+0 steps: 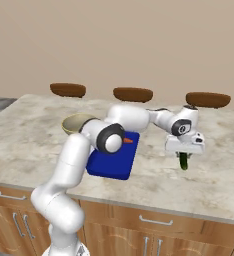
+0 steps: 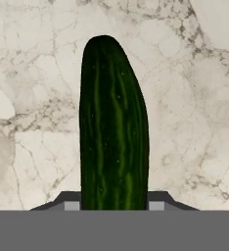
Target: Place the two vegetables and bowl onto the tray for setting up a vegetable dip station.
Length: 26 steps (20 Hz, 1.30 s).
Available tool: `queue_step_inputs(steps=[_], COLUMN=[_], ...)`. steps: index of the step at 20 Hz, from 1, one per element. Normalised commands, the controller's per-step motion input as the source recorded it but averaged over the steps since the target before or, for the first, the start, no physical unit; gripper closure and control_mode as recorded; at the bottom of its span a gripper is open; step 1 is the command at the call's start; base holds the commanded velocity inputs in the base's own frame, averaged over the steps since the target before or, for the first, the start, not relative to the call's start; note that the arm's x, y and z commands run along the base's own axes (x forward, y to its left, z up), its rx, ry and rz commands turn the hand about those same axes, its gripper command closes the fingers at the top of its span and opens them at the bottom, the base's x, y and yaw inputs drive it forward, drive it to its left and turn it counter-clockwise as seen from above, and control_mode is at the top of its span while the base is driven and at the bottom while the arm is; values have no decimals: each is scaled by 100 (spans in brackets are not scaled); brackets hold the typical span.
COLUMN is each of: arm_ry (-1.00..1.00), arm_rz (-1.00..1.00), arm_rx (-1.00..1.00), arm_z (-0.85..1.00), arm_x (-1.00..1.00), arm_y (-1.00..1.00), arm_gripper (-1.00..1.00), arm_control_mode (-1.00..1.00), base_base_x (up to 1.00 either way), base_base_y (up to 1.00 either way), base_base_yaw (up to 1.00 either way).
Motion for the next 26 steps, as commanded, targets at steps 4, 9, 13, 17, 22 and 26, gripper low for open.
queue_step_inputs(steps=[4, 9, 13, 17, 22, 26], arm_ry=[0, 0, 0, 0, 1, 5], arm_rz=[0, 9, 26, 31, 36, 38], arm_rx=[0, 0, -1, -5, 0, 0], arm_z=[24, 16, 18, 39, 34, 6], arm_x=[-34, -29, -16, -31, -21, -26], arm_y=[21, 46, 67, 64, 47, 46], arm_gripper=[100, 100, 100, 100, 100, 100], arm_control_mode=[-100, -100, -100, -100, -100, -100], base_base_x=[0, 0, 0, 0, 0, 0], base_base_y=[0, 0, 0, 0, 0, 0], base_base_yaw=[0, 0, 0, 0, 0, 0])
